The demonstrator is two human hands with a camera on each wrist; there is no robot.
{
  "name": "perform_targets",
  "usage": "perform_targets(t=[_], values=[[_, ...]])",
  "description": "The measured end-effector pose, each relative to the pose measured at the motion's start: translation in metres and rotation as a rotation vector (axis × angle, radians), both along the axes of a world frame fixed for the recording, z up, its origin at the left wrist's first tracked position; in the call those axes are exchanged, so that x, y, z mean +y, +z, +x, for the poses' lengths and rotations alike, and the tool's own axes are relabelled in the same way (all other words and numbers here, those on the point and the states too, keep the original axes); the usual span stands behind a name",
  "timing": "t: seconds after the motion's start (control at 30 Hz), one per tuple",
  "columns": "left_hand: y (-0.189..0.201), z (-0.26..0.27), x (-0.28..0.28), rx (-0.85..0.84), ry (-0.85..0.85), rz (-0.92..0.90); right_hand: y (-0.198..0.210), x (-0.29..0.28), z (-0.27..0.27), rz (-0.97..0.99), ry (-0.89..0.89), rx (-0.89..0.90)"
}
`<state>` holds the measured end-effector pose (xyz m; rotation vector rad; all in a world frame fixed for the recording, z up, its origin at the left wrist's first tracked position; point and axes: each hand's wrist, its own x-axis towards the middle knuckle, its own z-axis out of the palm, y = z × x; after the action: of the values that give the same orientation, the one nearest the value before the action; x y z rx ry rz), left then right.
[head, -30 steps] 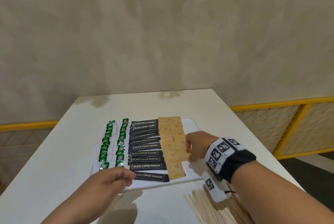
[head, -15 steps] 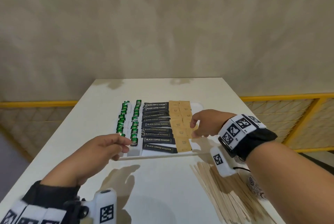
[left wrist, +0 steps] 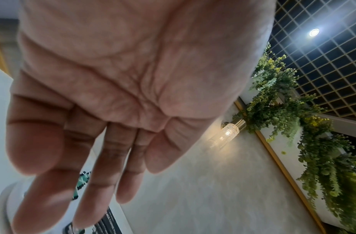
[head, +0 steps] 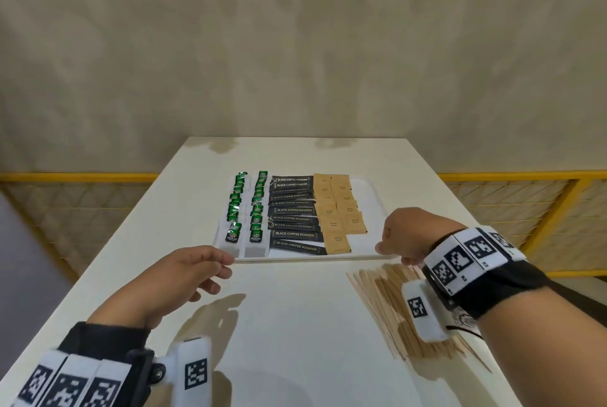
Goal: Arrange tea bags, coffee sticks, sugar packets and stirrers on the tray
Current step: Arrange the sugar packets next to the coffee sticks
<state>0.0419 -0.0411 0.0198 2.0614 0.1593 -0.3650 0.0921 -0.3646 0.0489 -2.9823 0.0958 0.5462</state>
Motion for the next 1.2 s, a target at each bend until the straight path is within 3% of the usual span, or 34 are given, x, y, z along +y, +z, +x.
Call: perform_targets(t=[0.33,0.57,0.67,0.77,1.0,1.2], values=[[-0.003,-0.004,-0.042,0.036,-0.153,-0.056,-0.042,0.004,-0.065,-0.088,-0.065,0.167],[-0.003,0.000,-0.054,0.067,-0.203,-0.074,-0.053,0.018,-0.068,-0.102,-0.099,0.131],[-0.003,0.000,-0.053,0.086,-0.211,-0.076,-0.057,0.017,-0.058,-0.088,-0.176,0.107],[-0.005,0.002,-0.050,0.120,-0.209,-0.077,-0.055,0.021,-0.037,-0.105,-0.143,0.041],[-0.009,0.015,-0.042,0.131,-0.196,-0.072,-0.021,0.028,0.050,0.133,-0.143,-0.033],[-0.021,0.025,-0.040,0.167,-0.163,-0.090,-0.058,0.034,0.089,0.282,-0.278,0.038]])
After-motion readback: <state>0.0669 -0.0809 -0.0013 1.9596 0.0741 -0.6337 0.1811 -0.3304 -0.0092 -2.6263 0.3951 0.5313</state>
